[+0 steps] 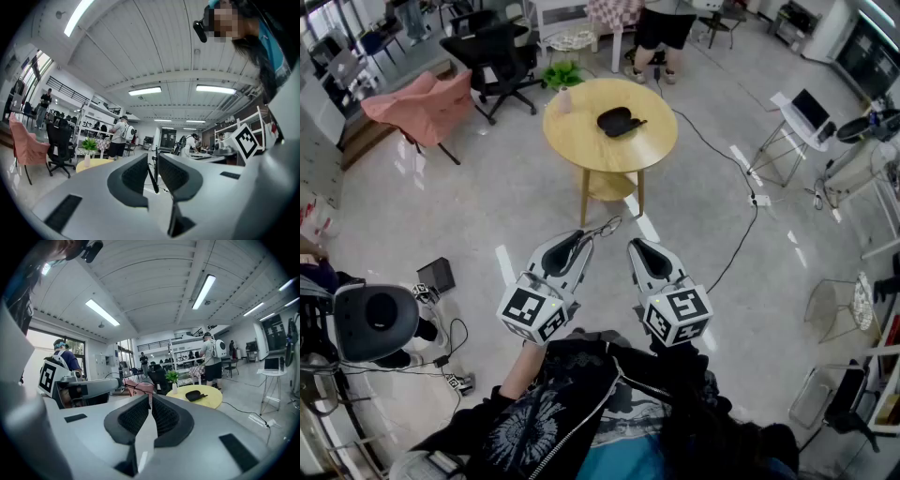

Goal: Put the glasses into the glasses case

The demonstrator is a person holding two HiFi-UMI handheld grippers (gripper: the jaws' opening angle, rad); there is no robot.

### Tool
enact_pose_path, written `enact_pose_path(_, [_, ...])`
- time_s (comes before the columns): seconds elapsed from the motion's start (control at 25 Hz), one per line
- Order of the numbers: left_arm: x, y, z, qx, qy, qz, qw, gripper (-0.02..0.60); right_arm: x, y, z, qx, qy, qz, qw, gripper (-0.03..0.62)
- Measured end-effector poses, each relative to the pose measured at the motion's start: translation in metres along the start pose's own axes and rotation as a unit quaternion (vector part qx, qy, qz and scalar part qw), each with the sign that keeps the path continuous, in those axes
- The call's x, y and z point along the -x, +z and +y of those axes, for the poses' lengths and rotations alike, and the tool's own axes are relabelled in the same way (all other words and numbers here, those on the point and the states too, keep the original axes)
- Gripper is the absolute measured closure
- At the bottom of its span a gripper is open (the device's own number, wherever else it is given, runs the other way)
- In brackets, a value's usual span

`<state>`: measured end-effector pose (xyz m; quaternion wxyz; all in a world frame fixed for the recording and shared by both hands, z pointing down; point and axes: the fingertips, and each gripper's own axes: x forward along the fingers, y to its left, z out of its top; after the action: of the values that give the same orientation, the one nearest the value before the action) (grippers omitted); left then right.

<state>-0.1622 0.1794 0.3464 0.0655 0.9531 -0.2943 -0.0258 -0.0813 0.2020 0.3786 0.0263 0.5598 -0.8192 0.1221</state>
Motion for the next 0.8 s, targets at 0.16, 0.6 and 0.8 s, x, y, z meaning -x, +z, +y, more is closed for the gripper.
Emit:
enact_pose_path(0.16, [-0.005,0.000,-0.004,0.007,0.004,0.000,1.0000,0.506,0.004,0.003,-0.007,0.005,0.001,-0.001,1.000,0.546])
enact_pose_path(0.6, [-0.023,-0.008,-0.022,0.016,0.011,0.008,0.9998,0.506,0.019,-0.002,-0.027,0.002,0.012,0.003,1.000,0.545])
enact_pose_path(0.8, [-0.026,-0.020,-0.035,0.032,0.017,0.008,0.9993,0.506,0.030,-0.013,-0.036,0.004,0.020,0.010,1.000,0.545])
